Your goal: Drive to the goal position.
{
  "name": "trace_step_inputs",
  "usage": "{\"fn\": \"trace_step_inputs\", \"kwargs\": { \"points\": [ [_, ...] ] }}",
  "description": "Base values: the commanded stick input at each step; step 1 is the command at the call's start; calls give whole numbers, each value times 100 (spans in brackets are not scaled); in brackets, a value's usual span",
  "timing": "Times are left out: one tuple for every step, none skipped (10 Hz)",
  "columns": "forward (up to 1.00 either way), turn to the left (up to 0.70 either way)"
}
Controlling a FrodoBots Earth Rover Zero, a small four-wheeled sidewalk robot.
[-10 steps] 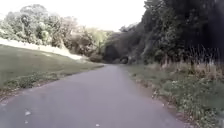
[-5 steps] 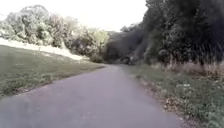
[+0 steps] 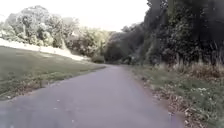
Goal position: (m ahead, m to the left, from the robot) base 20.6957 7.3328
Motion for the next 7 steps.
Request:
{"fn": "trace_step_inputs", "kwargs": {
  "points": [
    [100,-27],
    [100,-27],
    [100,-27],
    [100,-27],
    [100,-27],
    [100,-27],
    [100,-27]
  ]
}}
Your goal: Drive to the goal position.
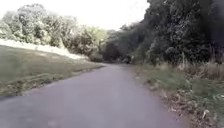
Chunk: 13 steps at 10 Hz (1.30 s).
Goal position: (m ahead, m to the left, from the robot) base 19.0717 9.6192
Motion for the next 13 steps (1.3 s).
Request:
{"fn": "trace_step_inputs", "kwargs": {
  "points": [
    [100,-27],
    [100,-27],
    [100,0],
    [100,0],
    [100,0],
    [100,0],
    [100,0],
    [100,0],
    [100,0],
    [100,0],
    [100,0],
    [100,0],
    [100,0]
  ]
}}
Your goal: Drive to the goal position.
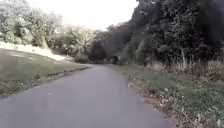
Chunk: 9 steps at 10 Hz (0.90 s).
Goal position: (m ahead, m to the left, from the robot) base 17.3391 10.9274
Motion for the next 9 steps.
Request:
{"fn": "trace_step_inputs", "kwargs": {
  "points": [
    [100,0],
    [100,0],
    [100,0],
    [100,27],
    [100,27],
    [100,27],
    [100,27],
    [100,27],
    [100,27]
  ]
}}
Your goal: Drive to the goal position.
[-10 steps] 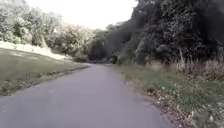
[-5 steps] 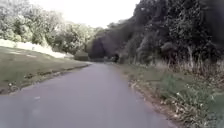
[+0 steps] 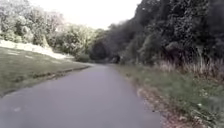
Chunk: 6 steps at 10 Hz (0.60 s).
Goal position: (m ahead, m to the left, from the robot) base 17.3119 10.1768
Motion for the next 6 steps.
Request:
{"fn": "trace_step_inputs", "kwargs": {
  "points": [
    [100,0],
    [100,0],
    [100,0],
    [100,0],
    [100,0],
    [100,0]
  ]
}}
